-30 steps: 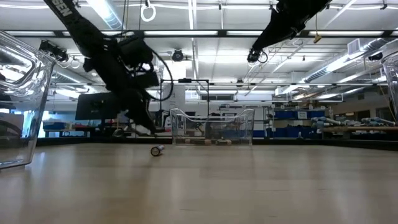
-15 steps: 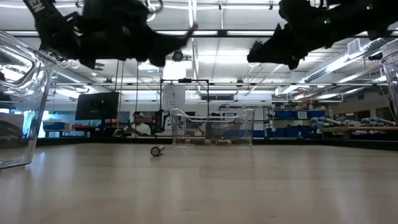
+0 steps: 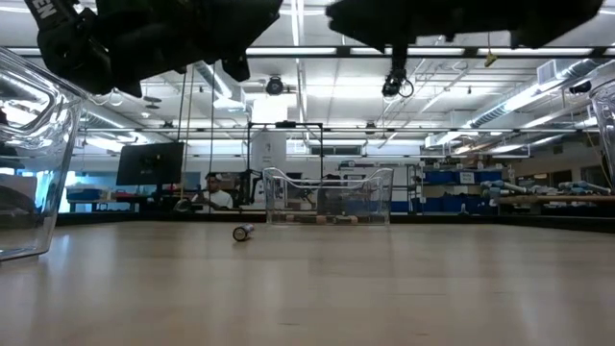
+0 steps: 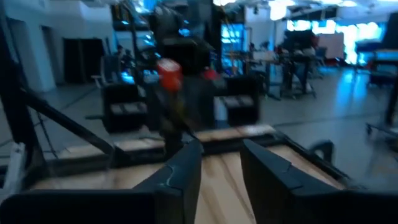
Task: Sort batteries
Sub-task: Put the red battery into the bottom right transparent bin
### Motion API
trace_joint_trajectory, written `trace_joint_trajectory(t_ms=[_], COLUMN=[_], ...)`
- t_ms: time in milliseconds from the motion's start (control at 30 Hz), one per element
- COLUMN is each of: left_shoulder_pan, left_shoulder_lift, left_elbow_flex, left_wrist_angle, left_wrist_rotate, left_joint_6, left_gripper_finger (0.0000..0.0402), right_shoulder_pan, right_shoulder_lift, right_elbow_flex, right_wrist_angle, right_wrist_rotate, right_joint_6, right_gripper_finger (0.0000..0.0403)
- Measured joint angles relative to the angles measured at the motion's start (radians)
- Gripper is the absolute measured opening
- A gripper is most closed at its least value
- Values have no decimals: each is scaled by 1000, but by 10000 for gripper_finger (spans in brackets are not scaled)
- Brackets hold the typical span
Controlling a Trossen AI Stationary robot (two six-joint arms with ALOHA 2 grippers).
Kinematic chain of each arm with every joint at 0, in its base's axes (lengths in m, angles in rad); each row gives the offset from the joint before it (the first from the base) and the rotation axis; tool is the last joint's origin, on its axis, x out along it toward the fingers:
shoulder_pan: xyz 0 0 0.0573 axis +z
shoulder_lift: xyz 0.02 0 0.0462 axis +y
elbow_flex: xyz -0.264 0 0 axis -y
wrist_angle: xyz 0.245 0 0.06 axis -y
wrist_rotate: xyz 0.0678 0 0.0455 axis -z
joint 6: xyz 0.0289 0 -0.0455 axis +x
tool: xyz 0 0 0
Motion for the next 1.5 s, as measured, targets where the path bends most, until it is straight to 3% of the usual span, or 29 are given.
trace_joint_trajectory(t_ms=[333, 633, 933, 1200, 1500], left_shoulder_pan=[-5, -7, -7, -7, -7], left_shoulder_lift=[0, 0, 37, 69, 69], left_elbow_flex=[0, 0, 13, 36, 36], left_wrist_angle=[14, 11, 5, 9, 5], left_wrist_rotate=[-14, -17, -44, -47, -43], left_joint_6=[-1, -1, 24, 26, 27], left_gripper_finger=[50, 50, 50, 50, 50], right_shoulder_pan=[-2, -21, -61, -60, -58], right_shoulder_lift=[145, 169, 185, 187, 187], right_elbow_flex=[219, 240, 240, 240, 240], right_wrist_angle=[3, 21, 28, 24, 21], right_wrist_rotate=[-38, -53, -172, -174, -174], right_joint_6=[-29, -8, 35, -2, -25], right_gripper_finger=[186, 219, 165, 65, 64])
